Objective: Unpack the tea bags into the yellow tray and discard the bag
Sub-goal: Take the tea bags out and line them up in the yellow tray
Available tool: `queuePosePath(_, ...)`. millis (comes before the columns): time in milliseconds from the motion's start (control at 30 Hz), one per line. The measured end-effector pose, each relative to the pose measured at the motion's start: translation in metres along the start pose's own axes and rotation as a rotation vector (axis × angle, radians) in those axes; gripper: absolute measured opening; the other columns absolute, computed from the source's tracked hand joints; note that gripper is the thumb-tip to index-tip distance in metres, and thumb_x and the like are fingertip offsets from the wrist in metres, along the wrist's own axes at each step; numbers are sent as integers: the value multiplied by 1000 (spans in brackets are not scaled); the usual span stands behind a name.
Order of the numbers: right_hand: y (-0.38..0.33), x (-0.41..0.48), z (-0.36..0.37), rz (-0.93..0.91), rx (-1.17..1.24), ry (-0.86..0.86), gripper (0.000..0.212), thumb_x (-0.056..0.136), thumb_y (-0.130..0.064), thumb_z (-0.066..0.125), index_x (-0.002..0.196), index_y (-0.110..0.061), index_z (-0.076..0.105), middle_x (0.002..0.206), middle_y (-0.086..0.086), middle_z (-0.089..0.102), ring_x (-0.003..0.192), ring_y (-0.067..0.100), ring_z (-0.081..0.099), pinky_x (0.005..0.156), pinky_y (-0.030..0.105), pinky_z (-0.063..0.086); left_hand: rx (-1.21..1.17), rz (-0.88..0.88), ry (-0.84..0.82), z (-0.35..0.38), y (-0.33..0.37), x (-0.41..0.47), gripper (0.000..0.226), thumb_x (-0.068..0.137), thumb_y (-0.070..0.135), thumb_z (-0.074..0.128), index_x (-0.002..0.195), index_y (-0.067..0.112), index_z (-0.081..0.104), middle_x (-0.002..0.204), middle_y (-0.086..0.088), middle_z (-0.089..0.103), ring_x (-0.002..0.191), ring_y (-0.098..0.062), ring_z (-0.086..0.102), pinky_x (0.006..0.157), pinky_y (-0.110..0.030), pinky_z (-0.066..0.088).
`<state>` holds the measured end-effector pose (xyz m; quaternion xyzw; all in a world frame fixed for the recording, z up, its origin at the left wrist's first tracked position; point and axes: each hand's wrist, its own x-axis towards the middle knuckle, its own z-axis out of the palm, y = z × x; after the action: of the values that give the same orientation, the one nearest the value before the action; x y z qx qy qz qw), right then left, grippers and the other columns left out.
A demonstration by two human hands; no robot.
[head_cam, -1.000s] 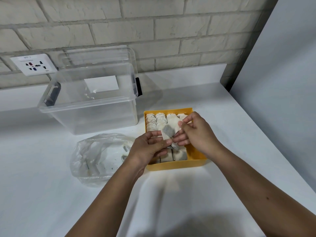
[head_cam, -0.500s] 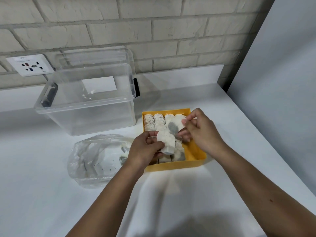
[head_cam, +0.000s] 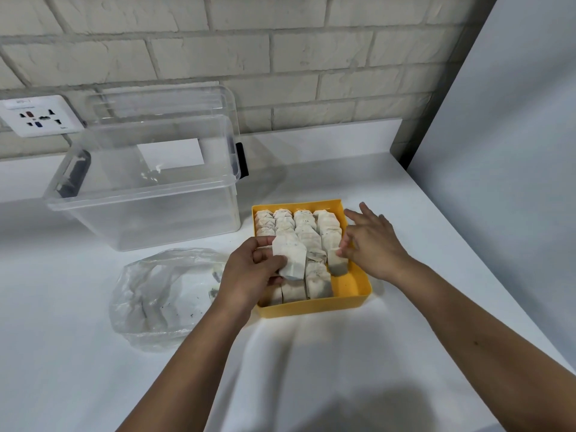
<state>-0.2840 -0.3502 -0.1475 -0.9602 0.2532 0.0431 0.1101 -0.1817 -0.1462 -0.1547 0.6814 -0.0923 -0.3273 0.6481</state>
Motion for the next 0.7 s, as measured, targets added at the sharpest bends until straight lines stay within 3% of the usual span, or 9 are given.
queuePosePath(133,1,13,10,7,-55,195,16,88,-41,65,90,-26,72,159,-2,27,151,22,5,119,43,9,-7,-7,-7,0,0,-1,27,86,-2,69,102,19,65,81,-1,72,74,-16,70,57,-23,57)
queuePosePath(400,3,19,14,41,-40,206,22,86,-45,67,101,-30,67,157,-1,31,150,22,9,119,46,10,-31,-24,-22,-1,1,-2,25,86,-3,68,107,12,67,91,-8,74,79,-17,71,61,-24,60)
queuePosePath(467,-4,13,9,19,54,268,26,83,-45,69,104,-29,66,150,-2,41,146,23,21,115,43,19,-34,-32,-25,-1,1,-2,26,86,-2,69,109,9,69,99,-12,75,85,-21,72,68,-26,61)
queuePosePath(533,-18,2,-1,-58,322,346,20,84,-42,70,99,-28,69,123,-9,59,122,15,45,97,31,37,-39,-36,-32,0,2,-3,26,86,-1,71,111,6,70,104,-13,76,88,-23,72,74,-29,61)
queuePosePath(600,-36,-11,-13,-144,533,293,15,85,-42,69,91,-28,71,95,-18,63,92,-3,50,77,16,36,-44,-32,-37,2,3,-4,27,85,-2,71,112,4,71,103,-15,76,85,-22,72,71,-27,60)
queuePosePath(700,-49,-21,-20,-223,525,219,16,80,-40,75,85,-26,73,84,-15,66,73,-12,50,64,7,32,-52,-18,-44,6,6,-6,25,85,-2,72,110,4,71,100,-15,76,75,-15,72,63,-21,59)
